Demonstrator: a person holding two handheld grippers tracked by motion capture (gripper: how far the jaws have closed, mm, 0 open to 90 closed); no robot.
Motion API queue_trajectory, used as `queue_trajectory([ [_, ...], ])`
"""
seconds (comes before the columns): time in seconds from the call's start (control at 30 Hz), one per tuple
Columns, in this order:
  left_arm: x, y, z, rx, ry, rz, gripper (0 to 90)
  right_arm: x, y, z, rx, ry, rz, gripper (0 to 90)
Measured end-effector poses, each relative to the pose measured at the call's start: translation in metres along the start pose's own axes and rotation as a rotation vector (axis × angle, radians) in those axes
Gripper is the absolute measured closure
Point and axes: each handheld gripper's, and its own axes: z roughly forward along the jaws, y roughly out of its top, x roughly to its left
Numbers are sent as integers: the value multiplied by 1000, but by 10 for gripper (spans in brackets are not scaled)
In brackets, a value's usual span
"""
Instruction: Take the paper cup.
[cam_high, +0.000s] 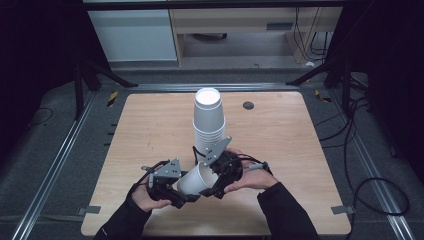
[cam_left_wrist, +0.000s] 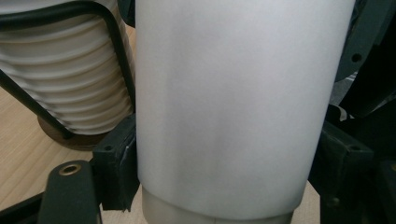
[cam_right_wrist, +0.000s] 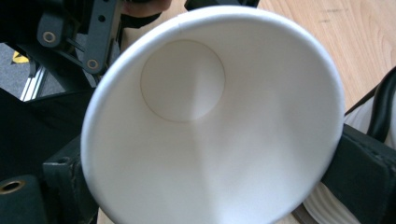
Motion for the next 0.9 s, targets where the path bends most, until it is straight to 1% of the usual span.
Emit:
queue_trajectory([
  [0.03,1,0,-1,-4,-5,-5,218,0,0,-1,-3,-7,-9,44],
  [0.07,1,-1,-1,-9,-3,-7,218,0,1,-2,-9,-9,-6,40],
  [0.2,3,-2,-3,-15,3,-16,217,0,1,-11,-57,-20,23,32],
  [0.37,5,-3,-8,-37,25,-23,216,0,-2,-26,-116,-43,38,32],
  [0.43,6,-3,-10,-50,29,-27,216,1,-6,-33,-139,-45,48,34],
  [0.5,6,-4,-13,-63,37,-30,216,2,-11,-38,-157,-57,59,37],
  [0.57,7,-4,-17,-86,40,-38,216,3,-16,-41,-171,-68,70,39],
  [0.63,8,-4,-19,-102,54,-36,216,4,-24,-45,-189,-81,91,40],
  [0.7,8,-4,-20,-115,58,-37,216,4,-29,-46,-215,-87,115,41],
  [0.83,7,-3,-19,-140,49,-40,216,5,-39,-47,-250,-90,153,43],
  [0.9,6,-2,-17,-146,46,-39,216,6,-42,-46,-264,-87,161,43],
])
